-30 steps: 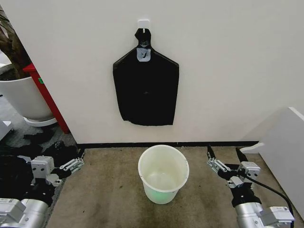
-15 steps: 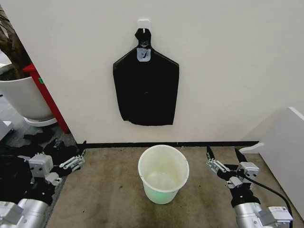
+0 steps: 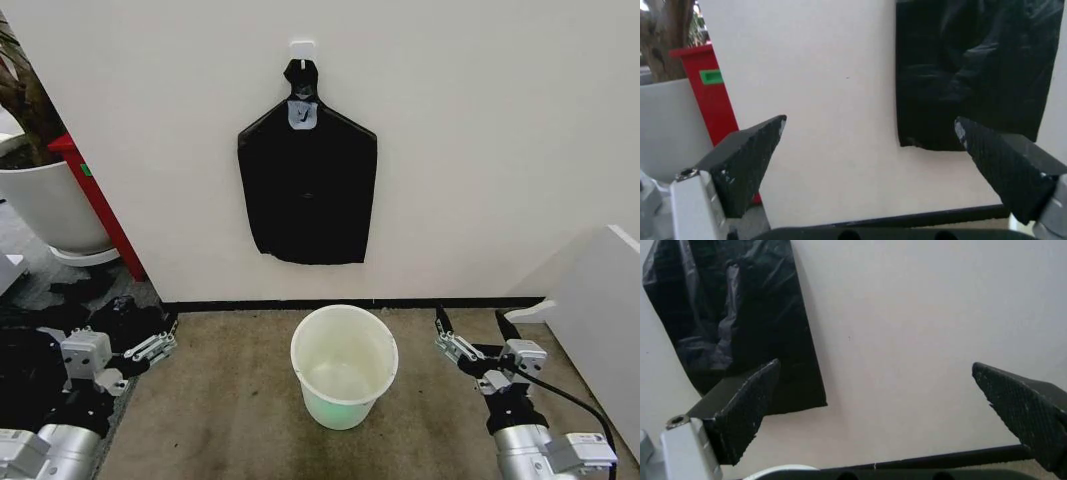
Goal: Place the garbage bag over the trash bin.
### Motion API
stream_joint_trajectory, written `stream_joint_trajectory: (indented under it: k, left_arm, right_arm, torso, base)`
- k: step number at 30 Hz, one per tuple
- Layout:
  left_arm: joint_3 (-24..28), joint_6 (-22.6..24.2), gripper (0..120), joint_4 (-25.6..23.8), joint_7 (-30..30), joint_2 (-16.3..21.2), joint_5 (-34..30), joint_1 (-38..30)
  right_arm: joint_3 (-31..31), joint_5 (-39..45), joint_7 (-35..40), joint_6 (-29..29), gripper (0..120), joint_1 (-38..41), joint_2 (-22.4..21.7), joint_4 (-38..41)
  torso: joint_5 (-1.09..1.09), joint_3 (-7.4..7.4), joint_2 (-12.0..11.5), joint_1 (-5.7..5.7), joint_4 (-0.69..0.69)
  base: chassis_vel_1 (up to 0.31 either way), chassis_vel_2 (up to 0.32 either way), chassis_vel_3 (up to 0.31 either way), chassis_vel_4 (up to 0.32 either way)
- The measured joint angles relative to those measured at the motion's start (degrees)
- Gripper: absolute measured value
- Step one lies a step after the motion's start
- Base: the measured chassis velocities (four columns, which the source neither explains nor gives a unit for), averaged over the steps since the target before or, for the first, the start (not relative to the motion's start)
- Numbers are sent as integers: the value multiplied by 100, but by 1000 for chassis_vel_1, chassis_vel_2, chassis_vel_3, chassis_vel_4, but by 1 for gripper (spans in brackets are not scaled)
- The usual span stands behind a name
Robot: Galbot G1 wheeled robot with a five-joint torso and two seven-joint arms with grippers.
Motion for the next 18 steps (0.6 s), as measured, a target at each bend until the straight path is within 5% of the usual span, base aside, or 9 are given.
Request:
stream_joint_trajectory:
  k: [5,9,14,18]
  left_arm:
    - [-46,-119,100,96,59,50,418,-63]
    - [-97,481,100,45,131,79,490,-57]
    - [-82,1303,100,-16,-12,162,-105,-94]
    - [-59,1400,100,-16,-195,203,-587,-198]
  right_arm:
    - [-25,-10,-4,5,100,10,0,-9]
    - [-24,-11,-4,5,100,11,0,-9]
    - [1,-6,2,12,100,7,0,-9]
    - [8,0,9,23,100,8,0,-9]
  torso:
    - [-1,0,0,0,0]
    - [-1,0,1,0,0]
    - [0,0,2,0,0]
    - [-1,0,2,0,0]
  base:
    - [0,0,0,0]
    - [0,0,0,0]
    - [0,0,0,0]
    - [0,0,0,0]
